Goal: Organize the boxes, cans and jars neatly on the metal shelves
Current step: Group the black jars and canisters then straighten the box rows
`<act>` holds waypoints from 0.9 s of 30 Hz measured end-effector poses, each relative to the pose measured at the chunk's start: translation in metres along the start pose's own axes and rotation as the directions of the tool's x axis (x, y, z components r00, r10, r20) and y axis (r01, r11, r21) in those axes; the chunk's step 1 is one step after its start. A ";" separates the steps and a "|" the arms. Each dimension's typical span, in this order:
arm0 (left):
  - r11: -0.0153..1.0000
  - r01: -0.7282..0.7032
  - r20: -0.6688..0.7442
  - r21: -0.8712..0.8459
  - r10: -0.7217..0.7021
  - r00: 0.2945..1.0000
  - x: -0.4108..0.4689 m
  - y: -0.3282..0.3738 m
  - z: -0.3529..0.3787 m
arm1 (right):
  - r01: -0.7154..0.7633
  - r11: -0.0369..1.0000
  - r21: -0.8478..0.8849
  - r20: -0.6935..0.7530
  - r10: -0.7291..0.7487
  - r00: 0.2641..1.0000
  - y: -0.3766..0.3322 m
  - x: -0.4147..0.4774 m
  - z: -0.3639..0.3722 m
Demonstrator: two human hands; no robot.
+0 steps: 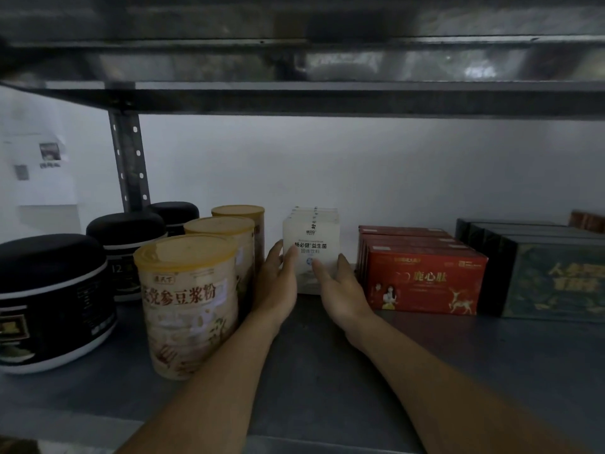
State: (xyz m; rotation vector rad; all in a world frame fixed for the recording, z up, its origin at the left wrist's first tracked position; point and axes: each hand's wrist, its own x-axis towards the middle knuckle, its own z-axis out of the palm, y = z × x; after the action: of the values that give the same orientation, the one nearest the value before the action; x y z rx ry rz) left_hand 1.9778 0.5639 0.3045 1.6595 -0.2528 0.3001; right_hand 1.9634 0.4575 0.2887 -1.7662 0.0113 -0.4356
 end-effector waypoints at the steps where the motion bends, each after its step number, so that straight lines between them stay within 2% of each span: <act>1: 1.000 -0.008 0.007 -0.001 0.008 1.000 0.000 0.000 0.000 | -0.002 1.000 0.003 0.005 0.002 1.000 -0.001 -0.001 0.000; 12: 1.000 0.008 0.004 0.001 -0.008 1.000 0.003 -0.005 0.000 | -0.041 0.999 -0.018 -0.001 0.041 0.999 -0.004 -0.002 -0.001; 27: 0.985 0.036 -0.050 0.168 -0.028 0.998 -0.005 -0.002 -0.007 | -0.033 0.992 -0.120 -0.011 0.032 0.999 -0.015 -0.019 -0.006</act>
State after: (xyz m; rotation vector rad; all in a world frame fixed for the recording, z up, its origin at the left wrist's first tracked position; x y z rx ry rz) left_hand 1.9736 0.5707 0.3013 1.8192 -0.1683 0.3437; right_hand 1.9407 0.4599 0.2983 -1.8796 0.0738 -0.4270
